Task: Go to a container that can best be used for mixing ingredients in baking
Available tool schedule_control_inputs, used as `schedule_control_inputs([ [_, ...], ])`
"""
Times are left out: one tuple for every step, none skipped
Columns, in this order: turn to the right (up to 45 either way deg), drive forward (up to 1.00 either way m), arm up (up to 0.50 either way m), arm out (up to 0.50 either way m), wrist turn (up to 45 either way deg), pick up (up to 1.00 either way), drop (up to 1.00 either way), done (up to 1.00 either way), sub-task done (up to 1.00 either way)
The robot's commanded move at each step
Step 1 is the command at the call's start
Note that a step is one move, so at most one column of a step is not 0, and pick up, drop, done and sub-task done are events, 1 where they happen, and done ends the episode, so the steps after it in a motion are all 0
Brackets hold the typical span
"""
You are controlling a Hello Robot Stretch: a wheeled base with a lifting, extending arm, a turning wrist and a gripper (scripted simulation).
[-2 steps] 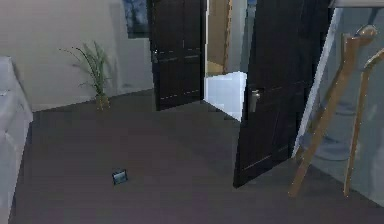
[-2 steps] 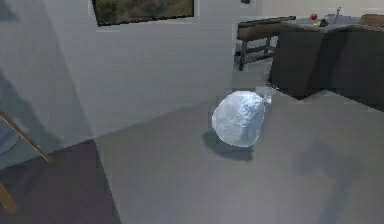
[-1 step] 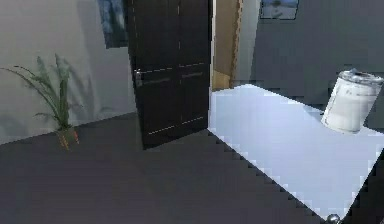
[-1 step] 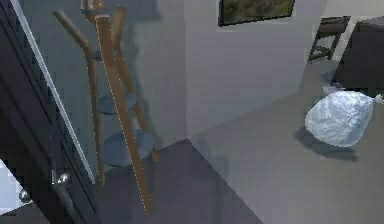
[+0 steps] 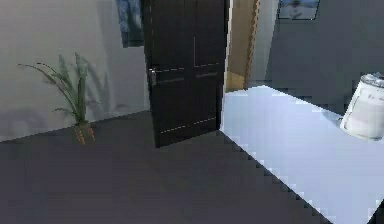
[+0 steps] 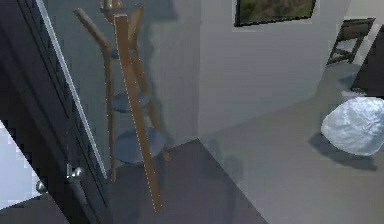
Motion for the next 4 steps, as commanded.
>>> schedule_control_inputs([
  [0.0,0.40,0.00,0.00,0.0,0.00,0.00,0.00,0.00],
  [21.0,0.00,0.00,0.00,0.0,0.00,0.00,0.00,0.00],
  [0.0,1.00,0.00,0.00,0.0,0.00,0.00,0.00,0.00],
  [3.0,0.00,0.00,0.00,0.0,0.00,0.00,0.00,0.00],
])
